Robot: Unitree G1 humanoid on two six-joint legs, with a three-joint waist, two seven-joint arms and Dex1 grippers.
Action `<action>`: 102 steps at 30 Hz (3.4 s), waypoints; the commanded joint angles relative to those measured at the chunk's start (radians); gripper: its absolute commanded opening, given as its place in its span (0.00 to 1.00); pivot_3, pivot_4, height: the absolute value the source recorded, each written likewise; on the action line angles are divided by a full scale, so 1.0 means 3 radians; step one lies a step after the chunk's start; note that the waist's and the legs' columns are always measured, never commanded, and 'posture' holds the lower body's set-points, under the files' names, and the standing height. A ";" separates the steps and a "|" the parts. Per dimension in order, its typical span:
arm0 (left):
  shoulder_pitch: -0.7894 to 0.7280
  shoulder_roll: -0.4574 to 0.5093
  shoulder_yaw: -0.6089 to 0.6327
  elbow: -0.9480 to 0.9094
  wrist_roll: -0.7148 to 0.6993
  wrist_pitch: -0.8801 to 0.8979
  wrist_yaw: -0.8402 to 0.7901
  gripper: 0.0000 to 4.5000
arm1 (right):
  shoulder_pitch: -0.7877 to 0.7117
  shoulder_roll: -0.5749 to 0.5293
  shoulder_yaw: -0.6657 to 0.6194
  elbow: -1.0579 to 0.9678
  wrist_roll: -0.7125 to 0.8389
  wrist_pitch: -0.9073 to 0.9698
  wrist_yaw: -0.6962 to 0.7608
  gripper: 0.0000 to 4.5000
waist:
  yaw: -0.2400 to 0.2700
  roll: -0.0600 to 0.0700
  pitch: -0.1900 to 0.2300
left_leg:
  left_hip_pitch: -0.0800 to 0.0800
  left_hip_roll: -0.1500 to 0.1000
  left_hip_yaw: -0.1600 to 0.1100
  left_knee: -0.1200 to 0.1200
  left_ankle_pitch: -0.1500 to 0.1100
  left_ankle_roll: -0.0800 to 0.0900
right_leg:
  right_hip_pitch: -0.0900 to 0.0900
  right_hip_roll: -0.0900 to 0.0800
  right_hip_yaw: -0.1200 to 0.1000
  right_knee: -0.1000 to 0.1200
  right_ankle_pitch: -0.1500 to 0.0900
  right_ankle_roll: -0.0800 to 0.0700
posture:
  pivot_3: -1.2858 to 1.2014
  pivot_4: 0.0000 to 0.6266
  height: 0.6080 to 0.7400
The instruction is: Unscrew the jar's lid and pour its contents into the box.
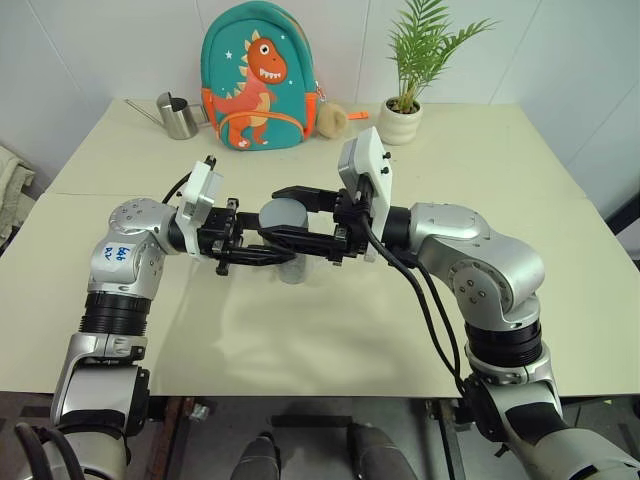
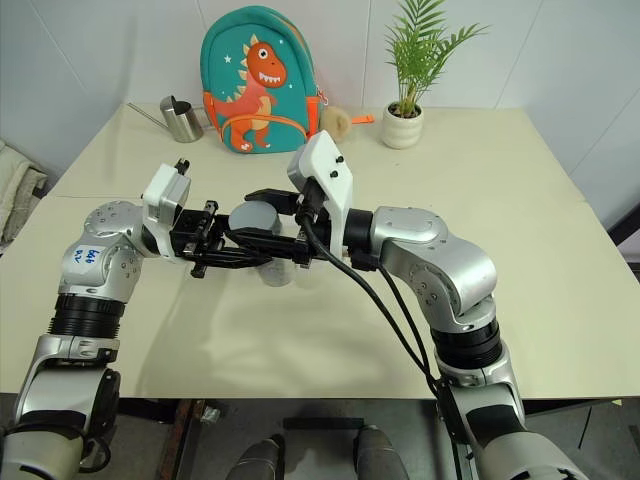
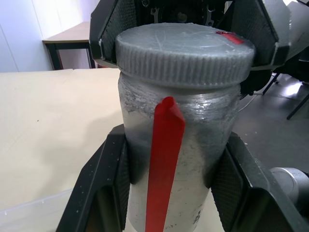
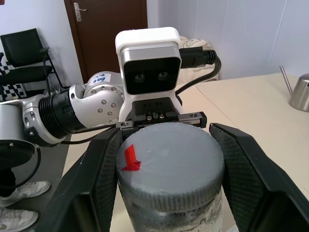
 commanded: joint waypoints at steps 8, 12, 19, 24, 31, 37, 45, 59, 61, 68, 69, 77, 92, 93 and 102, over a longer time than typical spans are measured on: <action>-0.0048 0.0129 0.0066 0.0034 0.0006 0.0112 -0.0015 0.41 | -0.0138 0.0130 0.0154 -0.0129 0.0206 -0.0217 0.0213 0.99 | -0.0001 0.0000 0.0000 | 0.0000 0.0000 0.0000 0.0000 0.0000 0.0000 | 0.0000 0.0000 0.0000 0.0000 0.0000 0.0000 | 0.52 0.24 1.00; -0.0030 0.0178 0.0045 -0.0031 -0.0009 0.0180 -0.0076 0.41 | -0.0171 0.0125 0.0127 -0.0093 0.0190 -0.0265 0.0188 0.99 | -0.0003 0.0000 0.0000 | 0.0000 0.0001 0.0000 0.0000 0.0000 0.0000 | -0.0001 0.0001 0.0000 0.0000 0.0000 0.0000 | 0.52 0.24 1.00; -0.0027 0.0237 0.0013 -0.0105 -0.0033 0.0293 -0.0112 0.41 | -0.0231 0.0123 0.0145 0.0016 0.0093 -0.0357 0.0123 0.99 | -0.0002 0.0000 0.0000 | 0.0000 0.0001 0.0000 0.0000 0.0000 0.0000 | -0.0001 0.0001 0.0000 0.0001 0.0000 0.0000 | 0.52 0.24 1.00; -0.0016 0.0259 -0.0014 -0.0190 -0.0045 0.0377 -0.0114 0.41 | -0.0263 0.0167 0.0182 0.0123 0.0011 -0.0434 0.0059 0.99 | -0.0009 0.0000 0.0000 | 0.0000 0.0001 0.0000 -0.0001 0.0000 0.0000 | -0.0003 0.0001 0.0000 0.0002 -0.0001 -0.0001 | 0.52 0.24 1.00; -0.0018 0.0241 -0.0029 -0.0277 -0.0036 0.0334 -0.0080 0.41 | -0.0307 0.0193 0.0225 0.0263 -0.0013 -0.0491 0.0036 0.99 | -0.0004 0.0000 0.0000 | -0.0001 0.0001 0.0000 -0.0002 0.0000 0.0000 | -0.0004 0.0001 0.0000 0.0002 -0.0001 -0.0002 | 0.52 0.24 1.00; 0.0002 0.0233 -0.0049 -0.0356 -0.0041 0.0341 -0.0071 0.41 | -0.0355 0.0221 0.0293 0.0455 -0.0118 -0.0603 0.0039 0.99 | -0.0007 0.0000 0.0000 | -0.0001 0.0002 0.0000 -0.0002 0.0000 0.0000 | -0.0005 0.0002 0.0000 0.0003 -0.0001 -0.0002 | 0.52 0.24 1.00; 0.0060 0.0261 -0.0051 -0.0435 -0.0053 0.0391 -0.0075 0.41 | -0.0483 0.0301 0.0268 0.0675 -0.0238 -0.0726 -0.0010 0.99 | -0.0013 0.0000 0.0000 | -0.0002 0.0002 0.0000 -0.0002 0.0000 0.0000 | -0.0007 0.0002 0.0000 0.0004 -0.0001 -0.0002 | 0.52 0.24 1.00; 0.0079 0.0350 0.0029 -0.0412 -0.0031 0.0392 -0.0032 0.41 | -0.0277 -0.0047 0.0170 0.0399 -0.0227 -0.0485 -0.0009 0.99 | -0.0010 0.0000 0.0000 | -0.0003 0.0002 0.0000 -0.0003 0.0000 0.0000 | -0.0008 0.0002 0.0000 0.0005 -0.0001 -0.0002 | 0.52 0.24 1.00; 0.0078 0.0361 0.0041 -0.0392 -0.0023 0.0388 -0.0025 0.41 | -0.0252 -0.0133 0.0129 0.0346 -0.0211 -0.0442 -0.0007 0.99 | -0.0007 0.0000 0.0000 | -0.0003 0.0002 0.0000 -0.0003 0.0000 0.0000 | -0.0008 0.0002 0.0000 0.0005 -0.0001 -0.0003 | 0.52 0.24 1.00; 0.0090 0.0390 0.0061 -0.0355 -0.0006 0.0376 -0.0016 0.41 | -0.0193 -0.0374 0.0027 0.0185 -0.0116 -0.0320 -0.0052 0.99 | -0.0008 0.0000 0.0000 | -0.0003 0.0002 0.0001 -0.0003 0.0000 0.0000 | -0.0009 0.0002 0.0000 0.0005 -0.0002 -0.0003 | 0.52 0.24 1.00; 0.0091 0.0391 0.0063 -0.0347 -0.0004 0.0373 -0.0015 0.41 | -0.0189 -0.0398 0.0015 0.0162 -0.0097 -0.0302 -0.0060 0.99 | -0.0008 0.0000 0.0000 | -0.0003 0.0002 0.0001 -0.0003 0.0000 0.0000 | -0.0009 0.0001 0.0001 0.0005 -0.0002 -0.0003 | 0.52 0.24 1.00; 0.0087 0.0386 0.0068 -0.0286 0.0001 0.0366 0.0007 0.41 | -0.0088 -0.0600 -0.0085 -0.0121 0.0089 -0.0094 -0.0099 0.99 | 0.0001 0.0000 0.0000 | -0.0004 0.0001 0.0001 -0.0003 0.0000 0.0000 | -0.0009 0.0001 0.0001 0.0004 -0.0002 -0.0003 | 0.52 0.24 1.00; 0.0025 0.0274 0.0021 -0.0192 -0.0004 0.0323 0.0002 0.41 | -0.0254 -0.0423 -0.0208 -0.0235 0.0381 0.0079 -0.0361 0.99 | -0.0007 0.0000 0.0000 | -0.0004 0.0002 0.0001 -0.0003 0.0000 0.0000 | -0.0010 0.0002 0.0001 0.0006 -0.0002 -0.0004 | 0.52 0.24 1.00; 0.0013 0.0255 0.0016 -0.0186 -0.0003 0.0322 -0.0001 0.41 | -0.0270 -0.0378 -0.0189 -0.0206 0.0373 0.0063 -0.0372 0.99 | -0.0005 0.0000 0.0000 | -0.0004 0.0002 0.0001 -0.0003 0.0001 0.0000 | -0.0010 0.0002 0.0001 0.0007 -0.0003 -0.0005 | 0.52 0.24 1.00; -0.0040 0.0135 -0.0037 -0.0252 -0.0008 0.0381 -0.0022 0.41 | -0.0341 -0.0036 0.0242 0.0235 0.0146 -0.0220 -0.0208 0.99 | -0.0005 0.0000 0.0000 | -0.0006 0.0002 0.0002 -0.0002 0.0001 0.0000 | -0.0013 0.0002 0.0001 0.0010 -0.0003 -0.0005 | 0.52 0.24 1.00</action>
